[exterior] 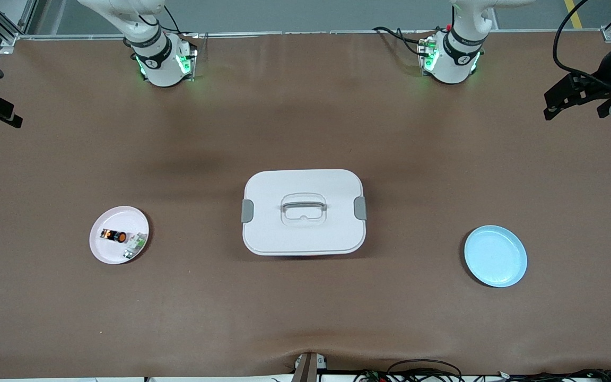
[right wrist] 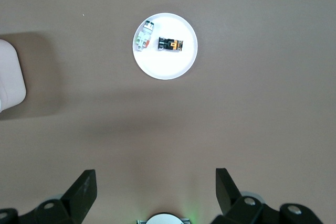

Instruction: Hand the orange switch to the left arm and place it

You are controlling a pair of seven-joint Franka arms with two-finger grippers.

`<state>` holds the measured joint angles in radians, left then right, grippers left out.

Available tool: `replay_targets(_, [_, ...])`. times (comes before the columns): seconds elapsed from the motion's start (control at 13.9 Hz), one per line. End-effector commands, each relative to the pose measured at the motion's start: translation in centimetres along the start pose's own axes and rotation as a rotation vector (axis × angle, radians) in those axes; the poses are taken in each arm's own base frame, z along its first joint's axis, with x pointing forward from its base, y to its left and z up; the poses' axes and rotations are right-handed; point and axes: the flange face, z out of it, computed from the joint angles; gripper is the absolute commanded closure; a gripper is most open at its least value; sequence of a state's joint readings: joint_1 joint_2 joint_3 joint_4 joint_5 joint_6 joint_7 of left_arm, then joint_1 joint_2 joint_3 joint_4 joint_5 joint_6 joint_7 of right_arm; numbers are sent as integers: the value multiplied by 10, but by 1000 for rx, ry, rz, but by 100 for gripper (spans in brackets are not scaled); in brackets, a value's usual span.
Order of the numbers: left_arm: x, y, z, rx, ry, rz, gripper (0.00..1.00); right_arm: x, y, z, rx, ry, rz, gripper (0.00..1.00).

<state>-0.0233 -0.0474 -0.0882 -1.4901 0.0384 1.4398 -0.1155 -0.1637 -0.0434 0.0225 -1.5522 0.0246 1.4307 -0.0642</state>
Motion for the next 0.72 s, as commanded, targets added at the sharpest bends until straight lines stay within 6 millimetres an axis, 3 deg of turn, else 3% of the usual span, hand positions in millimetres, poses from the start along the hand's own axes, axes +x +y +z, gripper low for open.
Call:
replay_targets(0.0, [-1,-2,-6,6,-1,-1,0,0,1,-7,-2,6,15,0])
replay_targets(0.65, [7,-5,5,6,-21,0,0,1,1,-6,0,2,15,0])
